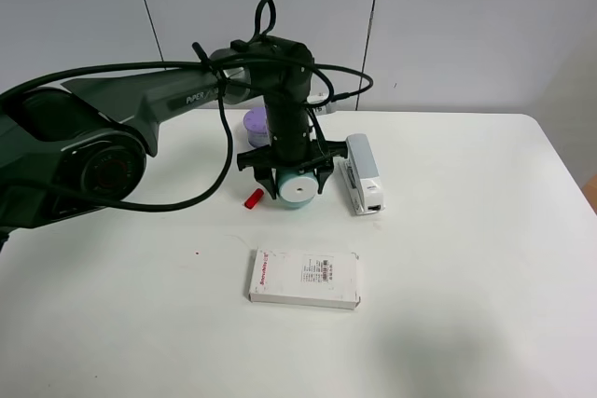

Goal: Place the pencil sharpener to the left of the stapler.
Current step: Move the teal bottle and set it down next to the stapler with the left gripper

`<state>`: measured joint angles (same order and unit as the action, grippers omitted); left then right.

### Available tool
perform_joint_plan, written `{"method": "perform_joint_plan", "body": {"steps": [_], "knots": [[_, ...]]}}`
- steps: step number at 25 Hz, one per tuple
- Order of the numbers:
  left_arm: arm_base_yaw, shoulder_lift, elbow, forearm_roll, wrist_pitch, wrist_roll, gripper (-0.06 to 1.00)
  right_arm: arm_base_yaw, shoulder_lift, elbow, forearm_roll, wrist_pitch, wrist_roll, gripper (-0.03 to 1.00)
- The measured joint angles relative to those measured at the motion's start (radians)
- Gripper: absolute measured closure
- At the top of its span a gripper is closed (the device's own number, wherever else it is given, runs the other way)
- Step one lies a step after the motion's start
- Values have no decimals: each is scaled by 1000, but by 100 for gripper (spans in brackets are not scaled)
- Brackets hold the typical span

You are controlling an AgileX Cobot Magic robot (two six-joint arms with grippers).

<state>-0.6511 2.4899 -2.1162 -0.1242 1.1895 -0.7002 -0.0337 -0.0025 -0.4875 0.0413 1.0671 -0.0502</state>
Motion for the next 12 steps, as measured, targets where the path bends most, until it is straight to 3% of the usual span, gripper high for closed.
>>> {"method": "perform_joint_plan", "body": {"steps": [12], "knots": [[0, 15, 1, 0, -39, -32, 26, 0, 0, 0, 0, 0, 0, -2]]}}
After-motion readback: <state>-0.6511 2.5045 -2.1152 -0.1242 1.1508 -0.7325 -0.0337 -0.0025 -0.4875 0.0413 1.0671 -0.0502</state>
